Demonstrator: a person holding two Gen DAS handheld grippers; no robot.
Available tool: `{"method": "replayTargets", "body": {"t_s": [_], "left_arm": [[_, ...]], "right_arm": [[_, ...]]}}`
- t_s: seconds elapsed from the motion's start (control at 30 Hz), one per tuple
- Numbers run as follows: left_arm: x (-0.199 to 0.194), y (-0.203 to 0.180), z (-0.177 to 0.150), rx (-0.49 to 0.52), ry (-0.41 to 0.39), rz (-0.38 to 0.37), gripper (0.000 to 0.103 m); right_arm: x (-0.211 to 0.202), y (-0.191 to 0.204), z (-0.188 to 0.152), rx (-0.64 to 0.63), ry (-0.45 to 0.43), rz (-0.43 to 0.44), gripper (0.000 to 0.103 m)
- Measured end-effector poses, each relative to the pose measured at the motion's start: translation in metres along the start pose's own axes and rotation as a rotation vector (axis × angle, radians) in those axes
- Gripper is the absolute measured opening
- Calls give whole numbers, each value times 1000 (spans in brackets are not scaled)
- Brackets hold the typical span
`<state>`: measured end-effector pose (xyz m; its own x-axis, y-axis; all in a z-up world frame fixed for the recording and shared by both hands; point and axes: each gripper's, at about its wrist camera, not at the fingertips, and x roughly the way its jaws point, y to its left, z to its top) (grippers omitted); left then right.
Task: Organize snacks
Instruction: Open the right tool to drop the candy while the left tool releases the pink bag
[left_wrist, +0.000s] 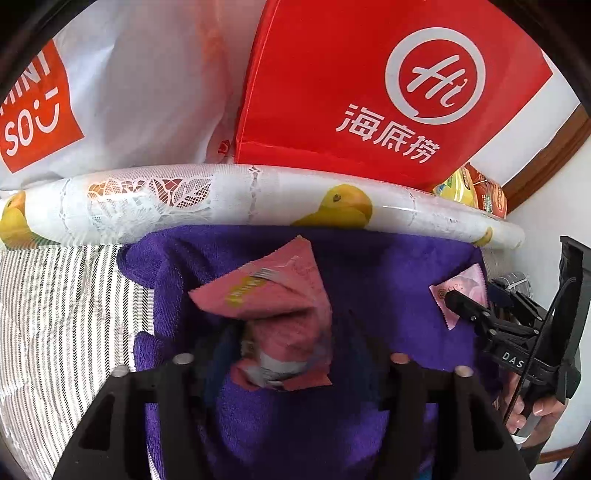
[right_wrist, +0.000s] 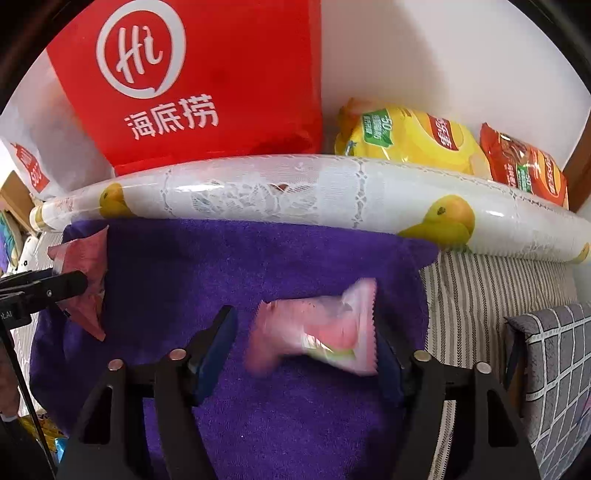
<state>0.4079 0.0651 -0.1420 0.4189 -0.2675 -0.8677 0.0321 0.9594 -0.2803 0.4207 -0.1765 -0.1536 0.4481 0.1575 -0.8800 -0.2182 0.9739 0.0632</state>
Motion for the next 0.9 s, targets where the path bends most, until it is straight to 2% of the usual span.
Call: {"method": "replayTargets", "body": {"t_s": [0.13,0.27,0.47,0.6,0.77,0.9], "left_arm": [[-11,-4,-1,37,-10,42,75],[-24,-9,-1,56,-31,63,76],[-45,-14,-1,73,-66,30,77],[-58,-21,-2,91,-80,-19,78],[-68,-41,-7,132,-93,-45,78],[-78,-55,-13,154,-109,-56,78]], "right_arm": [[-18,6,1,-10,-46,-6,80],[-41,8,1,3,-100,-15,80],[-87,-1,-9,41,-193,-78,80],[-107,-19,-27,105,-167,-117,80],[-130,-38,-73,179,-138,-179,80],[-139,-47,-113,232,-95,-195,80]]}}
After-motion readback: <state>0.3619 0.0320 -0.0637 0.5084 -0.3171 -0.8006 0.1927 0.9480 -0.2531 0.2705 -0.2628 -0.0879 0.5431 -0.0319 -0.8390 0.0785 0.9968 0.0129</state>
